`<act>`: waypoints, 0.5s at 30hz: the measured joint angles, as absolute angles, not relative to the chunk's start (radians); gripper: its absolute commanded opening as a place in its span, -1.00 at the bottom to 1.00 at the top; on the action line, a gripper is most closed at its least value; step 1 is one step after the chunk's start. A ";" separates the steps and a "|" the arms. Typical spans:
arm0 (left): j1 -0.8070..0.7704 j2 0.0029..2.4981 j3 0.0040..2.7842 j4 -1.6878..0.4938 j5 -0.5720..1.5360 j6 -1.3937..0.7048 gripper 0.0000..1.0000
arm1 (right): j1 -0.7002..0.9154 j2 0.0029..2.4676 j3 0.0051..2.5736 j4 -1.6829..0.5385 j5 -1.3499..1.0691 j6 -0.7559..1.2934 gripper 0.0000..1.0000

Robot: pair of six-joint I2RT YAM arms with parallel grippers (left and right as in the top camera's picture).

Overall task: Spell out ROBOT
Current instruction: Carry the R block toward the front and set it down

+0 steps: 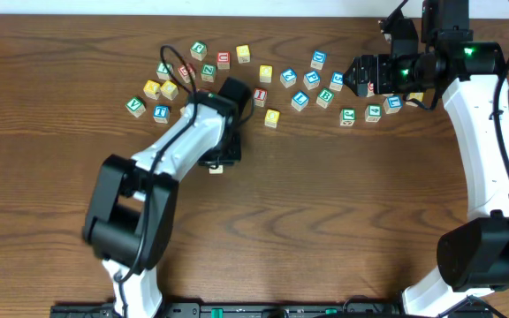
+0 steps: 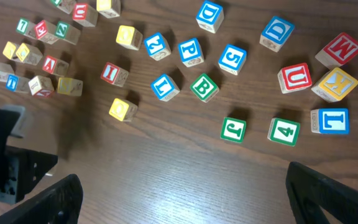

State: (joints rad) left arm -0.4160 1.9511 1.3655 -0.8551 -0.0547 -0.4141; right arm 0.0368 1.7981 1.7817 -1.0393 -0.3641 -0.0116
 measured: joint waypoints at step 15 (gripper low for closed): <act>-0.432 1.856 1.271 -0.595 -0.058 -0.430 -0.71 | 0.037 1.798 1.782 -1.039 -0.364 -0.012 0.99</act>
